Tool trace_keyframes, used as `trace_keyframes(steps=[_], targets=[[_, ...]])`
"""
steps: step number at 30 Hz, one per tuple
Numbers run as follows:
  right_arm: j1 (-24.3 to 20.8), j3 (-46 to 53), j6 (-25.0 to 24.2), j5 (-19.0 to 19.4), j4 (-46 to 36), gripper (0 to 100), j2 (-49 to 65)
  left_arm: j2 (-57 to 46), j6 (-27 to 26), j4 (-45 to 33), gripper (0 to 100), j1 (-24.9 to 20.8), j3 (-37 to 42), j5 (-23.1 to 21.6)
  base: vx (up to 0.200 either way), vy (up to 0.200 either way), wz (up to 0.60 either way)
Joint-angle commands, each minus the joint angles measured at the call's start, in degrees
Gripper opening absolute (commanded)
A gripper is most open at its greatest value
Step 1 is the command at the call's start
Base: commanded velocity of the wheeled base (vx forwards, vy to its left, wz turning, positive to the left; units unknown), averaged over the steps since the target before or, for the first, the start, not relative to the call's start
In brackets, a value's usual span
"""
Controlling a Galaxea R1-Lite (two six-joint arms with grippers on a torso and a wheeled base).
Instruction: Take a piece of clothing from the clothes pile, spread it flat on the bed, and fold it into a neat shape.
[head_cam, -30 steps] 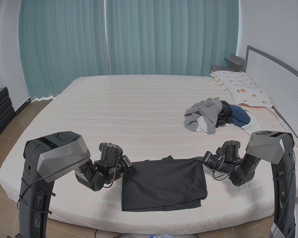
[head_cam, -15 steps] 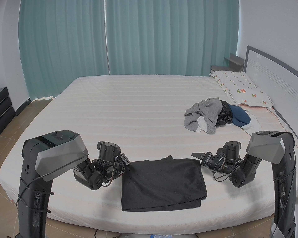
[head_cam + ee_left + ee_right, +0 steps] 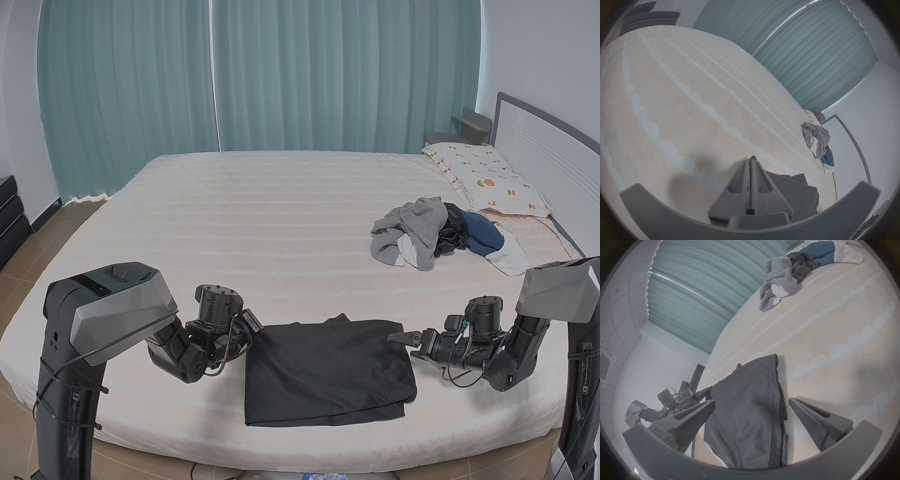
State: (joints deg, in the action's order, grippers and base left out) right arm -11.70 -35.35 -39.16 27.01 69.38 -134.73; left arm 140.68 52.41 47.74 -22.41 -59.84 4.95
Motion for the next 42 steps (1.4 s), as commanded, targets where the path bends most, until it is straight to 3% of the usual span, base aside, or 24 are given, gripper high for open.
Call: trace_keyframes(steps=[1, 6, 8, 9, 20, 26, 30, 36, 42], targets=[[0.19, 0.37, -0.04, 0.06, -0.03, 100, 0.87, -0.14, 0.06, 0.07, 0, 0.08, -0.01, 0.06, 0.0, 0.0, 0.0], [0.28, 3.54, 2.51, 0.06, -1.0, 100, 1.4, -0.14, -0.02, -0.01, 0, 0.08, 0.08, 0.06, 0.0, 0.0, 0.0], [0.28, 5.03, 5.85, 0.06, -1.09, 100, 1.22, -0.14, -0.02, -0.1, 0, 0.08, 0.08, 0.06, 0.0, 0.0, 0.0], [0.28, 5.47, 6.81, 0.06, -1.09, 100, 1.05, -0.14, -0.02, -0.01, 100, 0.08, 0.08, 0.06, 0.0, 0.0, 0.0], [0.37, 10.3, 15.87, 0.32, -0.82, 100, 0.96, -0.23, 0.68, 0.16, 100, 0.26, 0.08, 0.06, 0.0, 0.0, 0.0], [1.86, 9.6, 15.34, 0.76, -0.38, 100, 0.96, -5.15, 3.23, 0.51, 100, -0.09, 7.99, -0.55, 0.0, 0.0, 0.0], [2.21, 9.25, 14.63, 1.81, -0.38, 100, 1.31, -7.09, 3.23, 5.35, 100, -0.45, 12.82, -2.84, 0.0, 0.0, 0.0], [2.91, 8.46, 9.36, 3.4, -0.29, 100, 3.25, -6.56, 3.14, 6.49, 100, -0.53, 13.96, -2.93, -0.133, 0.0, 0.0], [3.44, 7.4, 8.39, 4.01, -0.29, 100, 2.81, -6.56, 1.21, 6.4, 100, -1.32, 14.4, -2.93, -0.033, 0.0, 0.0]])
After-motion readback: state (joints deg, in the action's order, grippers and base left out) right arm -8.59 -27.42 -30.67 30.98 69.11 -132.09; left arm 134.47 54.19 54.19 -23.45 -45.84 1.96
